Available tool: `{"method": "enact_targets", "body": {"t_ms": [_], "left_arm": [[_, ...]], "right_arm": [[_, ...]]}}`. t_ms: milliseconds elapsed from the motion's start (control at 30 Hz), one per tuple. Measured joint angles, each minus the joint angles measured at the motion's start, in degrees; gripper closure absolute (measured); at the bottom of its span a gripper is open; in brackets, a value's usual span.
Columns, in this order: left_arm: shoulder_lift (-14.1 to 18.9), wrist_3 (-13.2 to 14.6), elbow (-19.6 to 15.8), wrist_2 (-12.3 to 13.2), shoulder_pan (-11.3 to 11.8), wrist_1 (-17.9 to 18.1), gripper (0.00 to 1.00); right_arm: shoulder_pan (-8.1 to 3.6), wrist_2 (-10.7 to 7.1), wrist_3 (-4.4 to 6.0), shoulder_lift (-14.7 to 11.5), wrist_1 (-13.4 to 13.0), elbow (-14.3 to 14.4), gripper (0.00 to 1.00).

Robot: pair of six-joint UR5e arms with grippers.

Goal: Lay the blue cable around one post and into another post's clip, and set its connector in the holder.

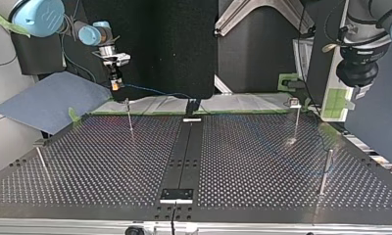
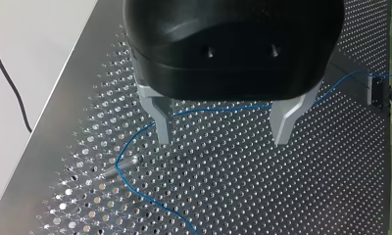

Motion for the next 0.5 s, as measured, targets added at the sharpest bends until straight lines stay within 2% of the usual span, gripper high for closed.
{"method": "enact_targets", "body": {"t_ms": [500], "left_arm": [[0.33,0.17,0.0,0.22,0.0,-0.02,0.02]], "right_arm": [[0.16,0.0,0.0,0.0,0.03,0.0,1.0]]}}
